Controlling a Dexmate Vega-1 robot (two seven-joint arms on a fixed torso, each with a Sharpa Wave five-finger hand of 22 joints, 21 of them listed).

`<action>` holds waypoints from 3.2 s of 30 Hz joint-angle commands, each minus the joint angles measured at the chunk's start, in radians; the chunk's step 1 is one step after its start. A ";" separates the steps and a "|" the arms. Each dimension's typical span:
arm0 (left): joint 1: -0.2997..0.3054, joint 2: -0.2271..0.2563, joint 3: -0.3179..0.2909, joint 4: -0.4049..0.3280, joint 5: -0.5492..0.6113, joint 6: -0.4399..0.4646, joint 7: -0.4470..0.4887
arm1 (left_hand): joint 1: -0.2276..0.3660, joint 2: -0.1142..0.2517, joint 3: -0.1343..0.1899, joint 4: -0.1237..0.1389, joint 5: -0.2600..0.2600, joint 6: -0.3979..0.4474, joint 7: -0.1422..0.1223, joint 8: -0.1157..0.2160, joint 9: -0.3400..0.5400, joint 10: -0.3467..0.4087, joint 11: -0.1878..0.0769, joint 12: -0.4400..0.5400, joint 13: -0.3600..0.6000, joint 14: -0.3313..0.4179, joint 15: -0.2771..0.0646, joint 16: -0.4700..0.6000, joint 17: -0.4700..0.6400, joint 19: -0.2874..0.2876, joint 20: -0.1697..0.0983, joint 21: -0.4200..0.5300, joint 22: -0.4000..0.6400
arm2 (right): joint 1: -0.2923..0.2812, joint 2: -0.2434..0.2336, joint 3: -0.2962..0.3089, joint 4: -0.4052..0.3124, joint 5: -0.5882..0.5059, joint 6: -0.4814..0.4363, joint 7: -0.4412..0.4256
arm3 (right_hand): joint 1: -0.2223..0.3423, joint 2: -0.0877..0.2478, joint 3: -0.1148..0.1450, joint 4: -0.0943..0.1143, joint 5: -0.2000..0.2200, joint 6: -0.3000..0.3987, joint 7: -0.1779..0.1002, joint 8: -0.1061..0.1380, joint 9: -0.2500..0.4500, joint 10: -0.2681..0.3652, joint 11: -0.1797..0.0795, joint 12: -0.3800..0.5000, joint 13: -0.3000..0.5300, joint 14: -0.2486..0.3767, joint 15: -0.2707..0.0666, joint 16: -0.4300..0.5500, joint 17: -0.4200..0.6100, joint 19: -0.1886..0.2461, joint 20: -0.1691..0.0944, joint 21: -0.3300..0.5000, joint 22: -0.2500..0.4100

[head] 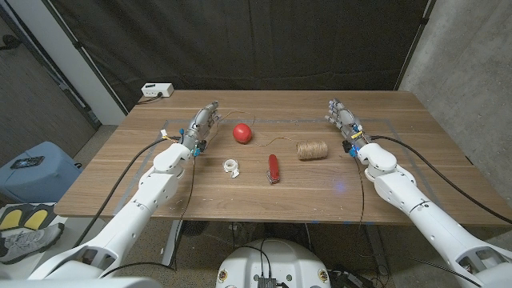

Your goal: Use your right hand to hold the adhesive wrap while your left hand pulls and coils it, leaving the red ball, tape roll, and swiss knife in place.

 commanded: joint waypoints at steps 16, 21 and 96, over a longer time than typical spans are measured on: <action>0.012 -0.036 -0.025 -0.015 0.039 0.001 -0.005 | 0.024 -0.001 0.007 -0.032 0.010 0.012 0.006 0.007 0.003 0.014 0.008 0.007 0.003 0.010 0.004 0.005 0.002 0.008 0.002 -0.012 0.002 | 0.023 -0.178 -0.087 -0.172 -0.240 -0.081 -0.035 | 0.107 -0.015 0.051 -0.101 -0.011 0.010 0.001 0.008 0.005 0.009 0.001 0.006 0.002 0.020 -0.045 0.006 -0.029 0.007 -0.074 0.009 0.004; 0.005 -0.040 -0.024 -0.003 0.041 -0.001 -0.010 | 0.026 -0.002 0.007 -0.038 0.011 0.013 0.006 0.006 0.003 0.016 0.007 0.007 0.003 0.010 0.004 0.004 0.002 0.010 0.002 -0.014 0.002 | 0.034 -0.206 -0.107 -0.194 -0.274 -0.089 -0.041 | 0.126 -0.022 0.058 -0.122 -0.017 0.013 0.003 0.009 0.005 0.014 0.005 0.008 0.003 0.022 -0.043 0.006 -0.033 0.008 -0.073 0.009 0.004; -0.016 -0.038 0.000 0.040 0.044 0.002 -0.030 | 0.062 -0.006 -0.001 -0.135 0.030 0.028 -0.005 0.004 0.004 0.029 -0.008 0.007 0.006 0.023 -0.002 0.004 0.004 0.037 -0.011 -0.051 0.004 | 0.230 -0.582 -0.350 -0.370 -0.649 -0.022 0.198 | 0.449 -0.187 0.128 -0.329 -0.005 -0.030 0.105 0.014 0.023 -0.016 0.103 0.017 0.037 0.062 0.029 0.012 -0.032 0.055 0.002 0.008 0.004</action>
